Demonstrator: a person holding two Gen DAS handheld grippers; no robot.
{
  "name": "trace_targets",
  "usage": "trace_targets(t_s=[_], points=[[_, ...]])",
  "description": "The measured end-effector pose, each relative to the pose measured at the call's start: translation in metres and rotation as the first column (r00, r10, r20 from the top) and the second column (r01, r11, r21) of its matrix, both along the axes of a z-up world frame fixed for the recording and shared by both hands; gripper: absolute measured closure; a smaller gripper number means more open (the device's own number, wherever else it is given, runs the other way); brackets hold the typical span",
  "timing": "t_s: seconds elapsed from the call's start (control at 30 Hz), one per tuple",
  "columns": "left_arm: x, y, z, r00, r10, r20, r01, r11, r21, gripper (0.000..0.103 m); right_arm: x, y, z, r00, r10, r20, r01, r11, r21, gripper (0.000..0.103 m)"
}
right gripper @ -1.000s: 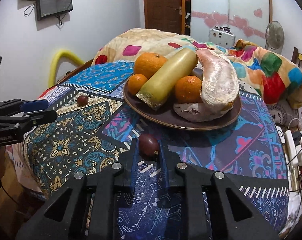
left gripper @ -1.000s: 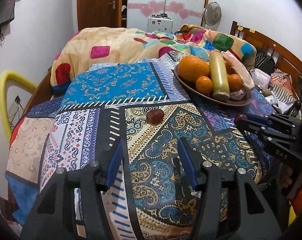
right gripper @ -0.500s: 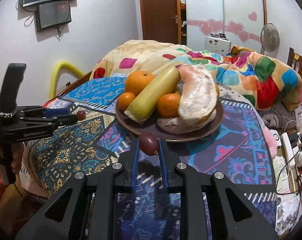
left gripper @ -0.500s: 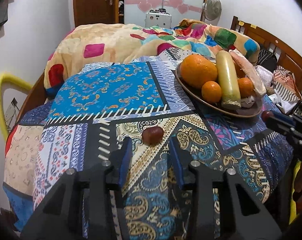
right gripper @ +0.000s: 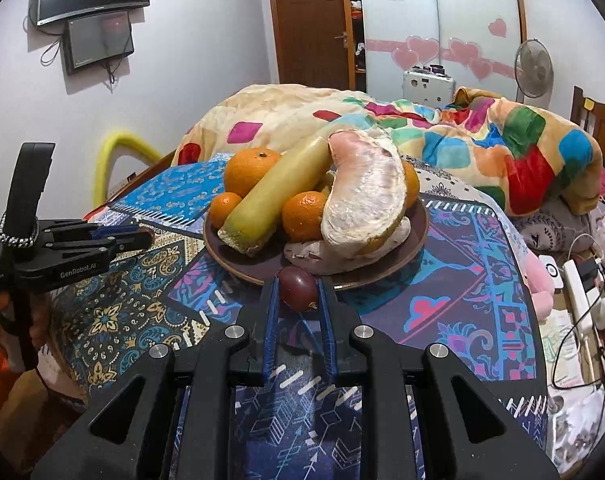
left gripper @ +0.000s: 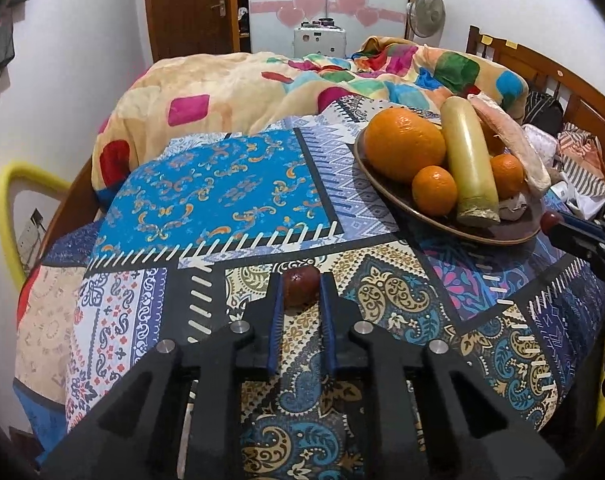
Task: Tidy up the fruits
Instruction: 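Grasp a small red date with the left gripper while the right grasps the other red date, then carry both red dates onto the plate and open both grippers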
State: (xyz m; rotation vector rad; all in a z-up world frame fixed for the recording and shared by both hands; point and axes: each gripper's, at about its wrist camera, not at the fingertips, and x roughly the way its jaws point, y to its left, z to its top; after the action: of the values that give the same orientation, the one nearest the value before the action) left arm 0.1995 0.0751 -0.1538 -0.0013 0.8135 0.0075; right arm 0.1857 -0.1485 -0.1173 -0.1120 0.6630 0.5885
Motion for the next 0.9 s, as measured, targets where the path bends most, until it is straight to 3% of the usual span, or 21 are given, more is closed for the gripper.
trace_targets(t_s=[0.9], points=[[0.014, -0.054, 0.028, 0.985, -0.155, 0.079, 0.158, 0.987, -0.036, 0.086, 0.017, 0.026, -0.004, 0.998, 0.068, 0.002, -0.068, 0.997, -0.046, 0.084]])
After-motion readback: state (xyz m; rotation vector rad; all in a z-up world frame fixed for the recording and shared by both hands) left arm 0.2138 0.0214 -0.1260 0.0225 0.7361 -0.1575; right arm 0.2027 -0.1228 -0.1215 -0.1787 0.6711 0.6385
